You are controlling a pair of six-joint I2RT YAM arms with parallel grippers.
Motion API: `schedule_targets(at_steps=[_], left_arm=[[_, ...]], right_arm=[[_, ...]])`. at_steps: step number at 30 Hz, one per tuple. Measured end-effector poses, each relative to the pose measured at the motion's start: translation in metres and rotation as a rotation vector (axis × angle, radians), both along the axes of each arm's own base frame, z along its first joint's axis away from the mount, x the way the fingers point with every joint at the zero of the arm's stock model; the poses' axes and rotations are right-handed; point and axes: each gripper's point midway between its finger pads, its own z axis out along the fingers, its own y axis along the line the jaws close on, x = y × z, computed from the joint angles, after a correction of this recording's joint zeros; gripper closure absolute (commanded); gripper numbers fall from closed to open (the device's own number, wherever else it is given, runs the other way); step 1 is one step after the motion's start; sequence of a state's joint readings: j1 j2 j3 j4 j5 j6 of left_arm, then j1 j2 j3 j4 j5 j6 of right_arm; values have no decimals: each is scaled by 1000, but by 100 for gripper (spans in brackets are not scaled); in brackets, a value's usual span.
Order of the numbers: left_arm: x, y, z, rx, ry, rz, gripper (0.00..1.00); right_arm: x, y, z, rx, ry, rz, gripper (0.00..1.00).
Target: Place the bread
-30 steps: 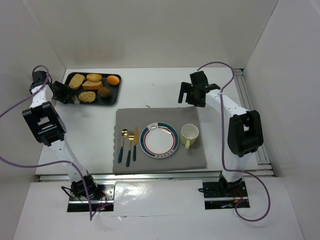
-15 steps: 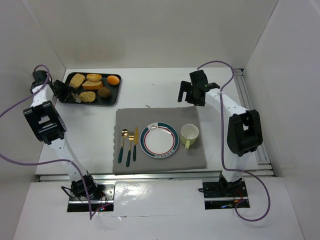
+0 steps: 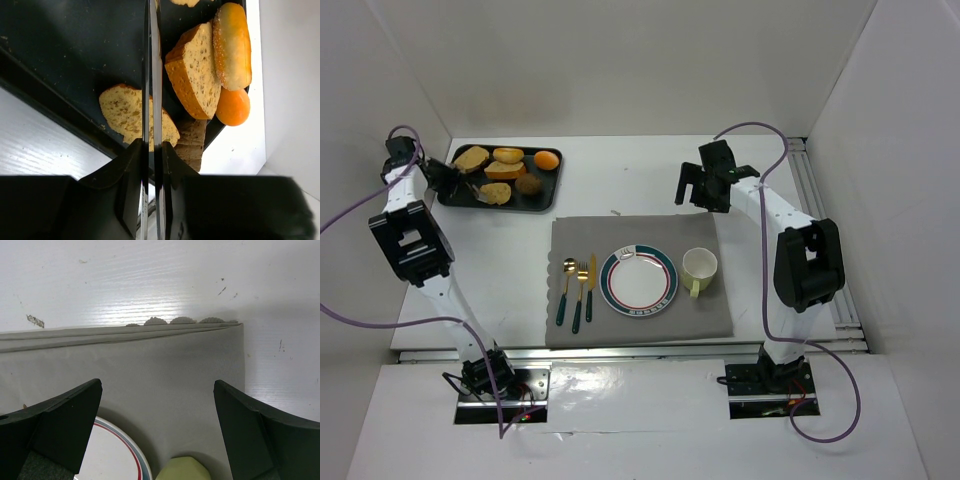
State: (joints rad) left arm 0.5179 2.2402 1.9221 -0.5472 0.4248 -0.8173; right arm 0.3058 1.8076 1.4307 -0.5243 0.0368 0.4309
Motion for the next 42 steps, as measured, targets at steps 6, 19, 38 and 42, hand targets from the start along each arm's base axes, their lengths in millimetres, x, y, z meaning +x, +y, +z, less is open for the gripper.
schedule_targets(at_steps=[6,19,38,42], left_arm=[[-16,-7,23,27,-3,11,100],[-80,-93,119,155,-108,-131,100],[-322,-352,102,147,-118,-1210,100],[-346,-370,81,115,-58,-1321,100]], right_arm=[[0,1,0,2,0,-1,0],[-18,-1,-13,7,38,9,0],[-35,-28,90,-33,-225,-22,0],[-38,-30,88,-42,-213,-22,0]])
